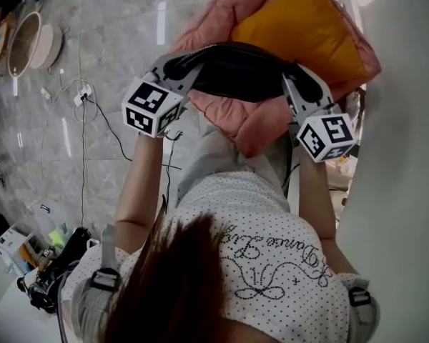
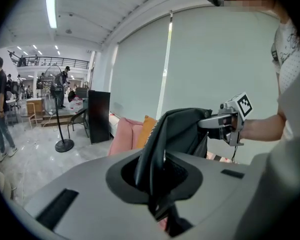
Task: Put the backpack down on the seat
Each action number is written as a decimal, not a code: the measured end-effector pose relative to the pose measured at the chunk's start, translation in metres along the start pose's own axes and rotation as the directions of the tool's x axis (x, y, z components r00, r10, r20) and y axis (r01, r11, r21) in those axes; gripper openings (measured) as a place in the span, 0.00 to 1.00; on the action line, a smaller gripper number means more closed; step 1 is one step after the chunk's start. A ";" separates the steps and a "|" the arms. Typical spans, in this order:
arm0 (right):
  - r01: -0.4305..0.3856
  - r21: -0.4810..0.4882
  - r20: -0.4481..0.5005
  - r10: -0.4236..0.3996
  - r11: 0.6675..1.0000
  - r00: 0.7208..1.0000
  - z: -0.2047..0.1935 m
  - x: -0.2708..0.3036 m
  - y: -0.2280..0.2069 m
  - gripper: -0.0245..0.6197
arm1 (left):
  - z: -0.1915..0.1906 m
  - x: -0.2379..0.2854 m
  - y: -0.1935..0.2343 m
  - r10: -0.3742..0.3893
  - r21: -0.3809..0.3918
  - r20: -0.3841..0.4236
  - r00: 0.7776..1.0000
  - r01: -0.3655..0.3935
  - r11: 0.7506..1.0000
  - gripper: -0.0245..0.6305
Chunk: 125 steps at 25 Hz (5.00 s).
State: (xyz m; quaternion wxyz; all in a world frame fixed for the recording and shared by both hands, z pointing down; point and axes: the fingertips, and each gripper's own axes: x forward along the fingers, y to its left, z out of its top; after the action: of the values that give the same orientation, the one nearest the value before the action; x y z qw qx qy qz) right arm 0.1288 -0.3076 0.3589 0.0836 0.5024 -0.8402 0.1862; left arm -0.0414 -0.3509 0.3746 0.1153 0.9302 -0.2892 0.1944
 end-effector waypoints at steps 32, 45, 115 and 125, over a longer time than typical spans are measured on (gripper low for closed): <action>0.166 0.405 -0.435 0.030 0.899 0.900 -0.322 0.078 -0.114 0.24 | -0.280 0.176 0.010 -0.130 -0.196 -0.385 0.914 0.057 0.979 0.11; 0.200 0.325 -0.488 -0.017 0.924 0.873 -0.384 0.106 -0.116 0.23 | -0.312 0.220 0.040 -0.071 -0.059 -0.315 0.946 0.056 0.997 0.20; -0.063 -0.048 0.197 0.071 0.997 0.978 0.047 -0.057 -0.059 0.06 | 0.058 0.026 -0.072 0.188 -0.042 0.323 0.928 -0.184 0.982 0.04; -0.045 -0.110 0.254 0.072 0.993 0.965 0.078 -0.073 -0.042 0.06 | 0.089 0.016 -0.090 0.187 0.006 0.343 0.921 -0.201 0.980 0.04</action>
State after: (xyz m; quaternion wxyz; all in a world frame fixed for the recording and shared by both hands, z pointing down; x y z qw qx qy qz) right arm 0.2039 -0.2969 0.2731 -0.0057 0.4923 -0.8669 0.0780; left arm 0.0494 -0.3153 0.2922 0.0246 0.9187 -0.3914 0.0471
